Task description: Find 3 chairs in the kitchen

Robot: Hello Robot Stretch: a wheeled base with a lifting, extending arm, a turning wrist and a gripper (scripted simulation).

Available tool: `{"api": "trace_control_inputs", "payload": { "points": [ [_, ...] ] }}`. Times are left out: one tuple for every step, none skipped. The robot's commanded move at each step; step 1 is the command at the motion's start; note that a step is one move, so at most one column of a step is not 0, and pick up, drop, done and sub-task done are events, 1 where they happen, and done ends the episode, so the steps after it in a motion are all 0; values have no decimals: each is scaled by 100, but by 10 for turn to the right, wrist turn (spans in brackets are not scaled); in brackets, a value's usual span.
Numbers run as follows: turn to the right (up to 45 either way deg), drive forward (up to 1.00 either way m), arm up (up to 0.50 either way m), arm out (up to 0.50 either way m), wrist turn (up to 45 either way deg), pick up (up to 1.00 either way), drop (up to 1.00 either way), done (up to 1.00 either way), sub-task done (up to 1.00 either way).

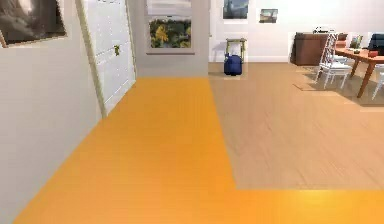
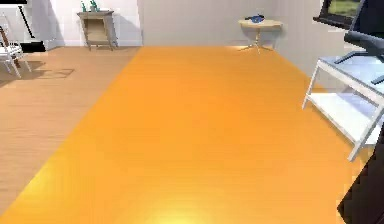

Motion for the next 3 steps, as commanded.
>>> {"api": "trace_control_inputs", "payload": {
  "points": [
    [450, 0, 0, 0, 0, 0, 0, 0, 0],
    [60, 0, 0, 0, 0, 0, 0, 0, 0],
    [0, 100, 0, 0, 0, 0, 0, 0, 0]
  ]
}}
